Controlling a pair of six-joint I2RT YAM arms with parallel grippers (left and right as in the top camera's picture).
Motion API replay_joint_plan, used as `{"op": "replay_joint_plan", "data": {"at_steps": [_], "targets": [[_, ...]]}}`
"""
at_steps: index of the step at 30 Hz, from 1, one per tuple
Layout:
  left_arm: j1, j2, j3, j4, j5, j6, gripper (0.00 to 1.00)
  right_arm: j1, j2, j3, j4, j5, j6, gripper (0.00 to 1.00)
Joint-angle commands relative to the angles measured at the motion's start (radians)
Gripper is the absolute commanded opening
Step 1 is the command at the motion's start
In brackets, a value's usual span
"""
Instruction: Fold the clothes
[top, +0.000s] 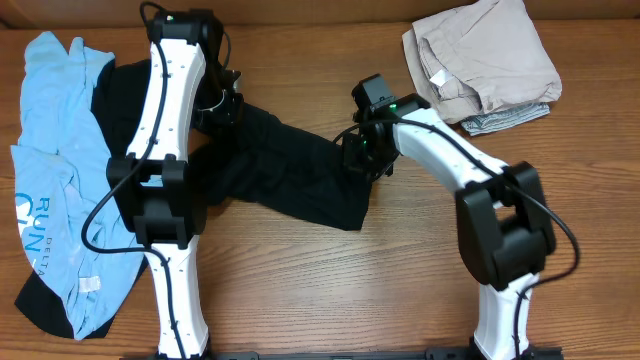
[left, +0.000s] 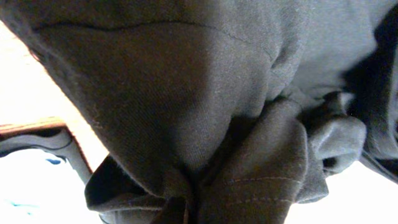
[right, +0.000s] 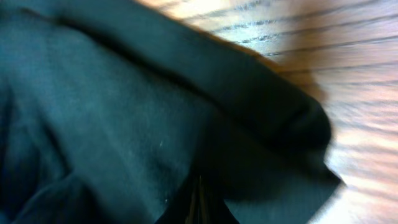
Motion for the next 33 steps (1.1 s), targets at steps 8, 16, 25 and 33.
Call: {"op": "replay_joint_plan", "data": {"at_steps": [8, 16, 25, 33], "targets": [[-0.133, -0.124, 0.029, -0.002, 0.066, 0.027, 0.04, 0.001, 0.049, 0.01, 0.031, -0.051, 0.028, 0.04], [-0.284, -0.124, -0.013, 0.051, 0.062, -0.031, 0.04, -0.02, 0.039, 0.018, 0.034, -0.091, 0.018, 0.04], [-0.447, -0.113, -0.255, 0.272, 0.063, -0.146, 0.04, -0.259, -0.322, 0.089, 0.006, -0.164, -0.015, 0.04], [-0.544, -0.113, -0.36, 0.421, 0.072, -0.195, 0.28, -0.522, -0.651, 0.091, -0.065, -0.167, -0.051, 0.2]]}}
